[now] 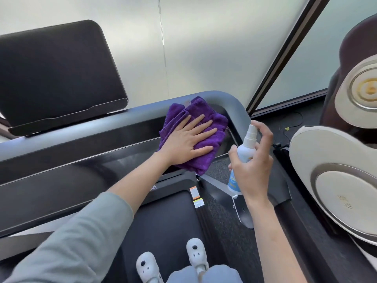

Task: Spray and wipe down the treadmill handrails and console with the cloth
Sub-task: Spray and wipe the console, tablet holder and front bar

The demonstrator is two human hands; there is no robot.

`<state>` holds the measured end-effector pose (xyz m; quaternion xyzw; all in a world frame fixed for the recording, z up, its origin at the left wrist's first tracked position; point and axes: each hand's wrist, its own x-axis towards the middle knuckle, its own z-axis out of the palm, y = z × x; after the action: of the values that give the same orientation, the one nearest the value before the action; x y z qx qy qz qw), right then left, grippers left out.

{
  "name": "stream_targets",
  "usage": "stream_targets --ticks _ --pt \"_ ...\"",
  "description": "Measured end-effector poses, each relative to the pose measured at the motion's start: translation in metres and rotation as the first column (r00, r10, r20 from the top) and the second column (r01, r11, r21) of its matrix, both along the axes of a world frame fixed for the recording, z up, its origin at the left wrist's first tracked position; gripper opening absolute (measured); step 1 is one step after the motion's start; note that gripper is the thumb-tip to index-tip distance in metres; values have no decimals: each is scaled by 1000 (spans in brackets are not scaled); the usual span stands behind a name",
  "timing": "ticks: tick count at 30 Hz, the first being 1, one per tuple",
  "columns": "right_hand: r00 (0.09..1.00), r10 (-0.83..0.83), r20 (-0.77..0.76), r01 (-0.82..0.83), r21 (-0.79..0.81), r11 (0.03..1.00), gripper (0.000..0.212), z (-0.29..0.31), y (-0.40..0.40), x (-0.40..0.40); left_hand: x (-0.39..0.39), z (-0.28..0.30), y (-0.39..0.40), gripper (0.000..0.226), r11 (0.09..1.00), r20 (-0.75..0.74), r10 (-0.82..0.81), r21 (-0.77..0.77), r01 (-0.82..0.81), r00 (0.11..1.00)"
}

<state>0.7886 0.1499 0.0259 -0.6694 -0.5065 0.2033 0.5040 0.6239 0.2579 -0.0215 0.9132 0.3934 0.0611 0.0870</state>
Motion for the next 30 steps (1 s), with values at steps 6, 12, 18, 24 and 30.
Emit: stream_targets --ticks 6,12,18,24,30 --pt "999 -32 3 32 -24 999 60 -10 2 9 9 -2 15 54 995 -31 -84 45 86 996" --pt "996 -86 27 87 -28 996 60 -3 -3 28 34 -3 12 58 998 -50 -38 48 40 998" --pt "997 -77 27 78 -6 997 60 -1 -3 24 -6 4 7 46 958 59 -253 -123 258 966" --pt "992 -124 38 125 -6 992 61 -8 -9 33 32 -2 10 47 973 42 -230 12 229 972" --pt "993 -110 50 111 -10 994 60 -2 0 24 26 1 4 40 981 185 -166 -67 181 969"
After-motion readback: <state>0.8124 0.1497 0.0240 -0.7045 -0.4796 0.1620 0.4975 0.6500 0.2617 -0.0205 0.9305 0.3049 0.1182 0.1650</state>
